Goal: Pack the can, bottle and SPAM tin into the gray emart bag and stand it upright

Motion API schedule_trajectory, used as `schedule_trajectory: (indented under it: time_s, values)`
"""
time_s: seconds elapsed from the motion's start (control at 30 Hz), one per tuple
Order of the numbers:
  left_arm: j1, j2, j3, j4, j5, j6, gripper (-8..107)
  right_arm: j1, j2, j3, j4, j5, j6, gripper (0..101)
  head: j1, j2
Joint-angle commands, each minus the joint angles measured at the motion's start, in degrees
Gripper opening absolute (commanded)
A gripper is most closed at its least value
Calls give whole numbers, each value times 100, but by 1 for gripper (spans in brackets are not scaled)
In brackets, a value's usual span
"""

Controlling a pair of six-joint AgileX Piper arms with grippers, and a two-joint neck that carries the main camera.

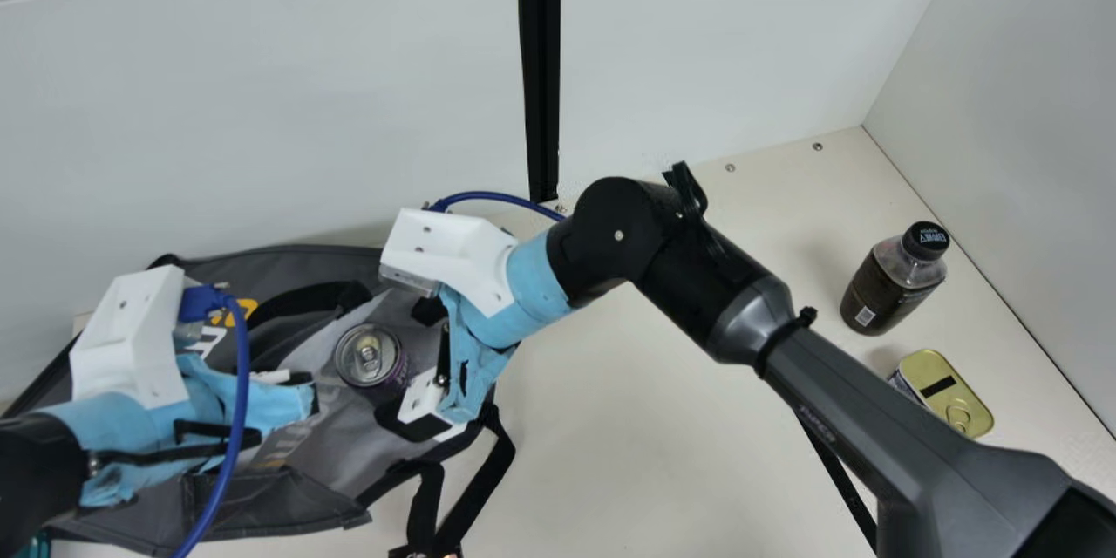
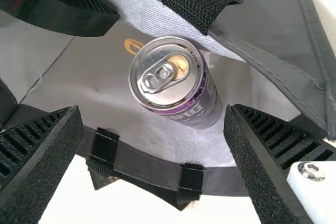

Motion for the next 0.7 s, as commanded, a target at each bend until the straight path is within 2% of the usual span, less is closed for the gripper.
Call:
schedule_trajectory:
  time_s: [0.0, 0.67]
  values:
    - [0, 0, 0, 0, 0, 0, -8, -19, -52, 23, 6, 14, -9, 95, -139, -14]
    - [0, 0, 0, 0, 0, 0, -8, -429, -720, 242, 9, 208, -12, 95, -139, -14]
